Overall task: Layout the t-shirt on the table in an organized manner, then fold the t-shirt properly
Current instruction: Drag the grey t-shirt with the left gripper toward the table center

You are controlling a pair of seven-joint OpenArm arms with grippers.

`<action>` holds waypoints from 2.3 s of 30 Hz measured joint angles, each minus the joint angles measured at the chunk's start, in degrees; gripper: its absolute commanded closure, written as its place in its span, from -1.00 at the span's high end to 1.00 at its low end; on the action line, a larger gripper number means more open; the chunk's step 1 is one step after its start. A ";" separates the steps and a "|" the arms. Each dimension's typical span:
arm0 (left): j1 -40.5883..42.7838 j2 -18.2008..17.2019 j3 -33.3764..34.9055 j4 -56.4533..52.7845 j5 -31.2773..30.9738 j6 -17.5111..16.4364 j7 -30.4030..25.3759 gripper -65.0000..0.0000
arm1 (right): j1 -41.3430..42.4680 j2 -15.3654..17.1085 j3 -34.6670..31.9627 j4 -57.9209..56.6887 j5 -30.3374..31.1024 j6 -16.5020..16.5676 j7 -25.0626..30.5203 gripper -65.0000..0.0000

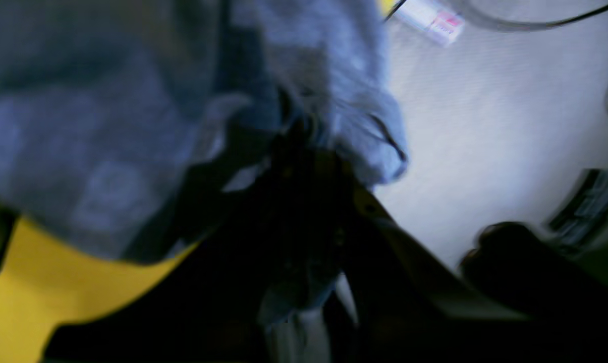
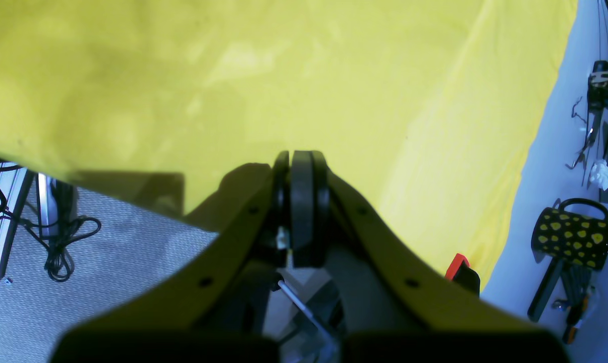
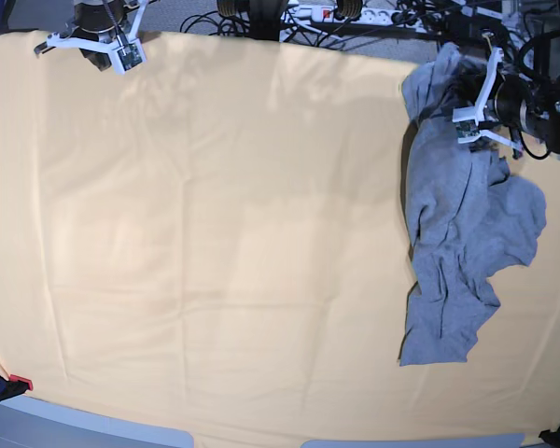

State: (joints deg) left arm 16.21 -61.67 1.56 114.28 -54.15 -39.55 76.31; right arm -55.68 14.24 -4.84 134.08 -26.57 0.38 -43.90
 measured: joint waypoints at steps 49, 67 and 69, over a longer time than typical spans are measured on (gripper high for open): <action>-16.37 41.07 21.42 -12.26 9.18 0.11 -30.27 -1.00 | -0.09 0.00 0.00 0.00 0.15 -1.29 0.63 -1.00; -16.24 47.47 19.04 -12.33 0.52 0.07 -28.09 0.40 | -0.37 0.00 0.00 0.00 0.15 -1.29 0.17 -1.00; -16.26 47.52 18.21 -12.24 -5.73 0.04 -23.19 0.40 | -0.35 0.00 0.00 0.00 0.15 -1.29 0.17 -1.00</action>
State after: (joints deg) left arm -0.05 -14.15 19.77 102.04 -59.88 -39.51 53.12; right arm -56.03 14.24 -4.84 134.08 -26.41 -0.91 -43.72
